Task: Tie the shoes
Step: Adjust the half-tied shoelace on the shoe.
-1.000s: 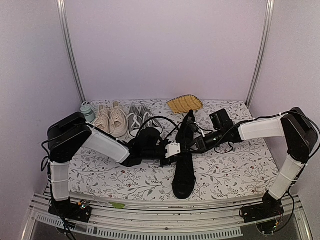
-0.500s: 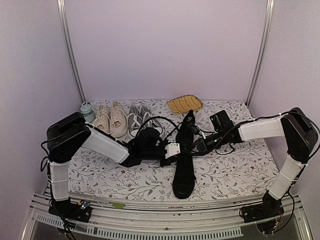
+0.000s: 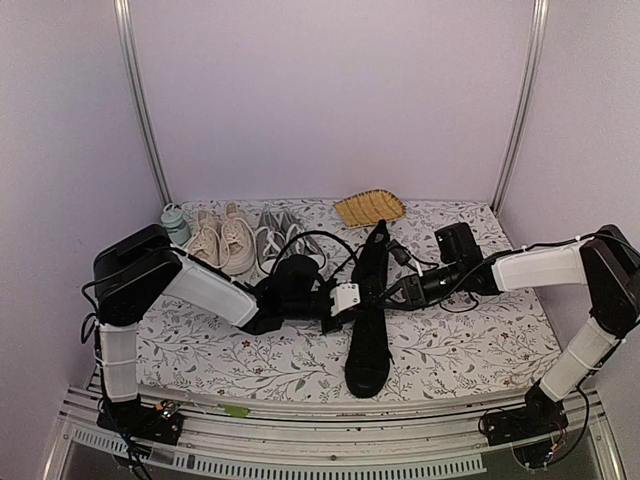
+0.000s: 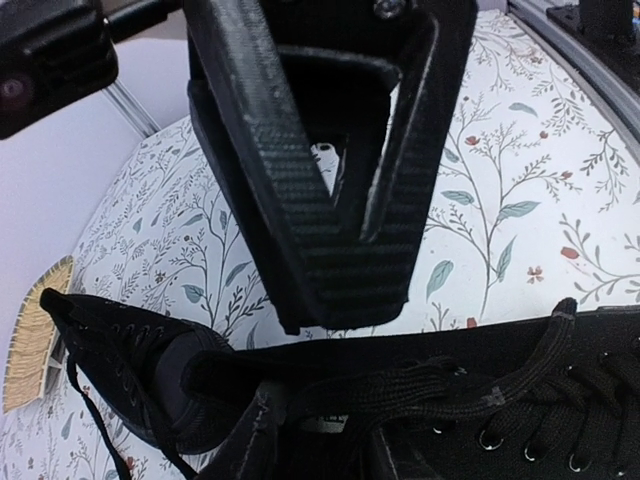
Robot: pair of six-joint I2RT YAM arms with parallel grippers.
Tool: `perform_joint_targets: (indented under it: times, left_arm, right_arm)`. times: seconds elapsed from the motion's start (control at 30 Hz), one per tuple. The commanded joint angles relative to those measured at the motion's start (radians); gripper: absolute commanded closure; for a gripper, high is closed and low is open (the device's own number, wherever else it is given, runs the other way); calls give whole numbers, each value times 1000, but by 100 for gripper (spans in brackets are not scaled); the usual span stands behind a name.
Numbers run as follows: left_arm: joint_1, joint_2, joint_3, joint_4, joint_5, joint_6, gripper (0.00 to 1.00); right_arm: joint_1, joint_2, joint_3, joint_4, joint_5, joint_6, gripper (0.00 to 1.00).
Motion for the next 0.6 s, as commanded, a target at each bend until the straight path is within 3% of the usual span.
perform_joint_targets:
  times: [0.0,0.43,0.57]
  left_arm:
    - [-6,4,-13,47,20,-35,71]
    - [-9,5,-18,47,20,-36,71]
    - [-8,7,-15,48,18,-37,71]
  right_arm:
    - [15,28,-13,128,-7,64,71]
    - [40,93,6,151,18,84,73]
    - [41,101,7,153,9,84,89]
